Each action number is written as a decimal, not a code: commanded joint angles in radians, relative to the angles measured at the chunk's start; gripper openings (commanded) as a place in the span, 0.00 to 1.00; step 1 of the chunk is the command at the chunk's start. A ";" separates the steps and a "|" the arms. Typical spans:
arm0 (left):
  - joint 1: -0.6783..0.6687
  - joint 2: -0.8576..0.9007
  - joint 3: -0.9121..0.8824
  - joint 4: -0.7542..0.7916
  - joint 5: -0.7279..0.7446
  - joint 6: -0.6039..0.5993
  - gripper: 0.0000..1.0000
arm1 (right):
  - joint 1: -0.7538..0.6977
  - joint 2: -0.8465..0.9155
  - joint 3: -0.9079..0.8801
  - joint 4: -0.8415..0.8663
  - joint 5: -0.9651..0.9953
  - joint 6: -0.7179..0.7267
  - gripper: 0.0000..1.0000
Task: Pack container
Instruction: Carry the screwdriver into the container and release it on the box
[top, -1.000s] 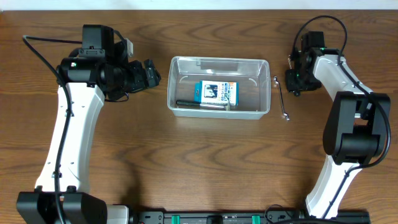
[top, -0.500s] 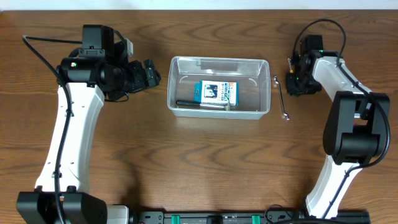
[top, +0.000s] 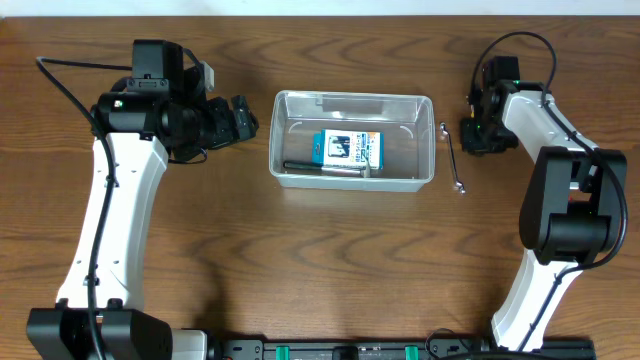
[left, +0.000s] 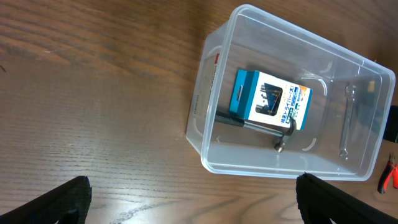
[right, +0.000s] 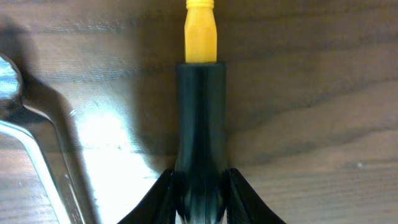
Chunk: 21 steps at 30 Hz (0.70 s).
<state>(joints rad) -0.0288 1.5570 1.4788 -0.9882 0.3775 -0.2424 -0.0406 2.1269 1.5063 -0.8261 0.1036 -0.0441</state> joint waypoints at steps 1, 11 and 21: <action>-0.002 -0.006 0.000 -0.002 -0.009 0.002 0.98 | 0.005 0.007 0.082 -0.034 0.024 0.002 0.01; -0.002 -0.006 0.000 -0.002 -0.009 0.002 0.98 | 0.045 0.007 0.554 -0.267 0.000 -0.074 0.01; -0.002 -0.006 0.000 -0.002 -0.009 0.002 0.98 | 0.198 0.007 0.886 -0.508 -0.303 -0.464 0.01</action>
<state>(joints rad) -0.0288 1.5570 1.4788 -0.9882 0.3775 -0.2424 0.1127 2.1437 2.3474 -1.3010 -0.0528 -0.3229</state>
